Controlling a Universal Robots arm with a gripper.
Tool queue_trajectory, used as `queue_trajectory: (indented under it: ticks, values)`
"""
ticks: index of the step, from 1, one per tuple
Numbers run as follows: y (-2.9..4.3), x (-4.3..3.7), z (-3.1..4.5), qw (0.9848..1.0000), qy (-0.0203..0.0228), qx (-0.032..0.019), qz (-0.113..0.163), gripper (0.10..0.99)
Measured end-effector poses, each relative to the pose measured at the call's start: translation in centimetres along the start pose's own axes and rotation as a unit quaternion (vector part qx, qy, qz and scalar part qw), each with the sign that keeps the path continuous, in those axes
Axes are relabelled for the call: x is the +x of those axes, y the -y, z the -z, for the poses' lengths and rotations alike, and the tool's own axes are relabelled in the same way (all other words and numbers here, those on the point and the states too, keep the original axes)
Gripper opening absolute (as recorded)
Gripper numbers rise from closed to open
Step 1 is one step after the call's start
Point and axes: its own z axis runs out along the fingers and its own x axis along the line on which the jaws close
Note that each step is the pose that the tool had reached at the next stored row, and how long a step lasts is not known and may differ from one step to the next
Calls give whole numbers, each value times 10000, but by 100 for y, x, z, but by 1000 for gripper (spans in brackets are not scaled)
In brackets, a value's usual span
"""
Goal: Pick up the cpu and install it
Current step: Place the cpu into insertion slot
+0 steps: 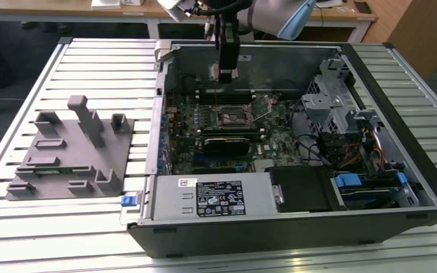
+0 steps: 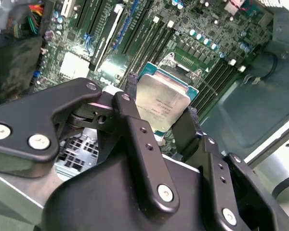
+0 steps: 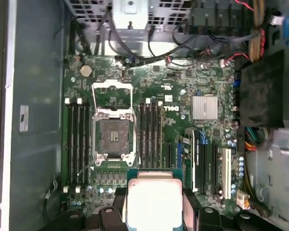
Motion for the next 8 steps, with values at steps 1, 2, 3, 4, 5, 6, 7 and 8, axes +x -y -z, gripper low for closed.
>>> queue_trajectory:
  ticks: [1, 2, 3, 4, 5, 6, 7, 8]
  values:
    - [0, 0, -5, 10000, -3, -3, 86, 541]
    - [-3, 1, -9, 9999, -4, -4, 151, 541]
    - [-4, 1, -13, 9999, -5, -5, 164, 541]
    - [-8, 1, -17, 9999, -5, -5, 166, 541]
    - [-15, 2, -21, 9999, -6, -6, 167, 541]
    - [-21, 4, -23, 9999, -6, -5, 167, 541]
    - [-30, 7, -25, 9999, -6, -6, 166, 541]
    - [-38, 10, -27, 9999, -6, -5, 167, 541]
